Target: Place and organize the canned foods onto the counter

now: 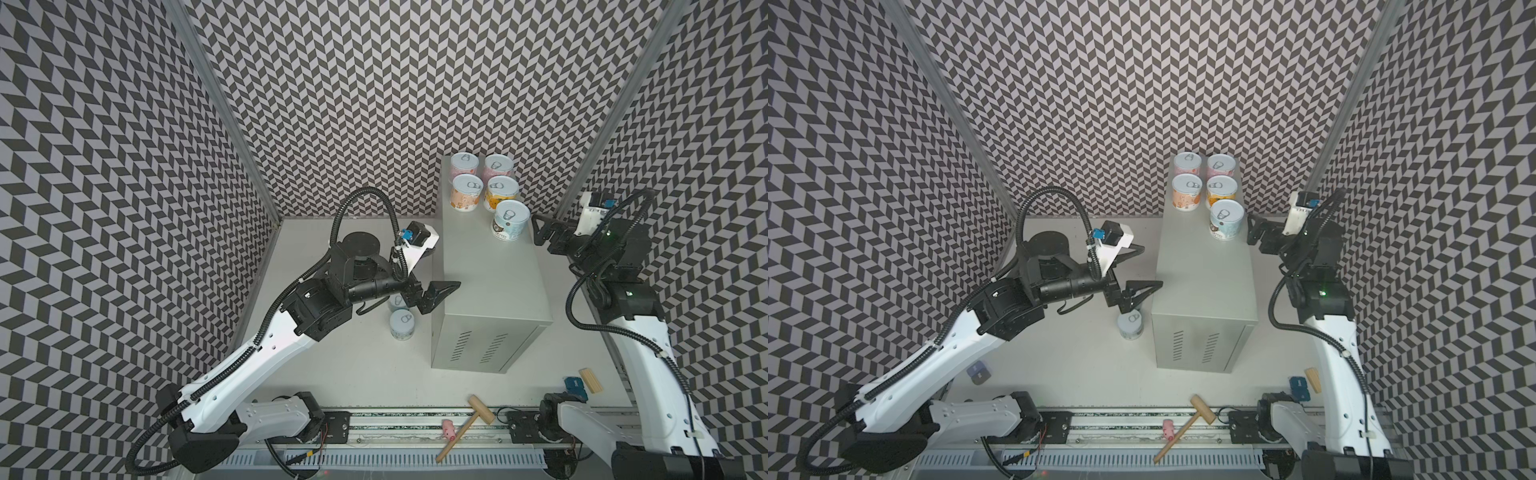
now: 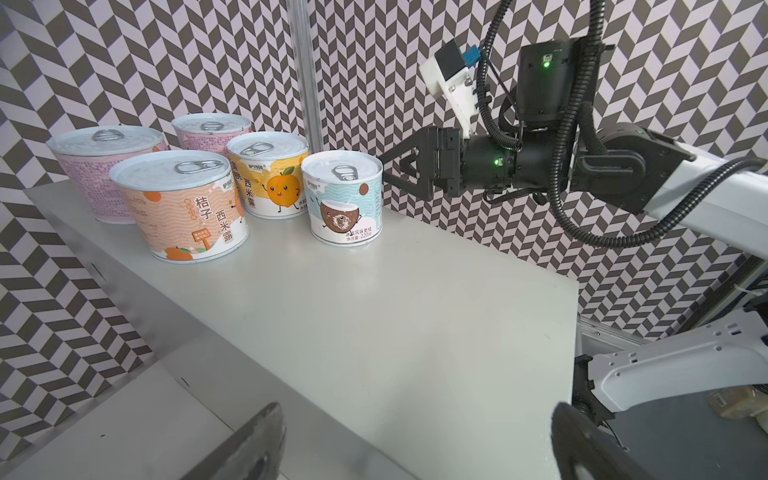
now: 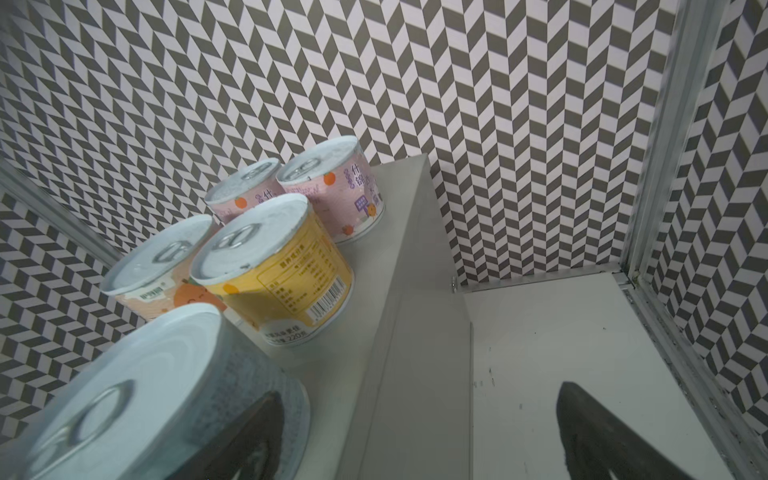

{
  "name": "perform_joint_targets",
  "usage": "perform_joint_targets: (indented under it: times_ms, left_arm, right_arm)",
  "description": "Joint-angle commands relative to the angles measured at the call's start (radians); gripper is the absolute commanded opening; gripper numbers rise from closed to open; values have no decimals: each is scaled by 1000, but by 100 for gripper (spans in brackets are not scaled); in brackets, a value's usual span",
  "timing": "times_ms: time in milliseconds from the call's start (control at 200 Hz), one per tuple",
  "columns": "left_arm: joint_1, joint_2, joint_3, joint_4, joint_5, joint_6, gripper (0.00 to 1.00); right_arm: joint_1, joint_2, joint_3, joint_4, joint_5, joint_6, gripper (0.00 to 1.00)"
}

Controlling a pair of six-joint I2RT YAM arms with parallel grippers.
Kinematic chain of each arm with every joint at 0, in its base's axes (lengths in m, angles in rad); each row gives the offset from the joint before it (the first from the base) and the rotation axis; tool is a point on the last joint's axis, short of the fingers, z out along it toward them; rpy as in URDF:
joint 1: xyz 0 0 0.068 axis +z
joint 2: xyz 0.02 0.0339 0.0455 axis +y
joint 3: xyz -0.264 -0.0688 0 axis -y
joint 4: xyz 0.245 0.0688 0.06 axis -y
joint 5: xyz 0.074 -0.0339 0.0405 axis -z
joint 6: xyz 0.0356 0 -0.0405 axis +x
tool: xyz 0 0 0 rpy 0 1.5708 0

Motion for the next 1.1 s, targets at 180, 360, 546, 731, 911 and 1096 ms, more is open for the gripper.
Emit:
perform_joint_targets:
  times_ms: [180, 360, 546, 731, 911, 1096]
  left_arm:
    - [-4, 3, -4, 5, -9, 18, 100]
    - [-4, 5, -7, 7, -12, 19, 100]
    - [-4, 7, -6, 7, -12, 19, 100]
    - [-4, 7, -6, 7, -12, 17, 100]
    - [-4, 11, -2, 6, -11, 17, 100]
    - [-4, 18, 2, 4, -12, 16, 100]
  right_arm:
    - [-6, 26, -21, 102, -95, 3, 99]
    - [-6, 37, -32, 106, -112, -3, 99]
    - [-5, 38, -33, 110, -133, -4, 99]
    - [-5, 37, -37, 109, -131, -10, 99]
    - [-5, 37, -37, 109, -129, -11, 99]
    - [-5, 34, -30, 103, -120, -17, 99]
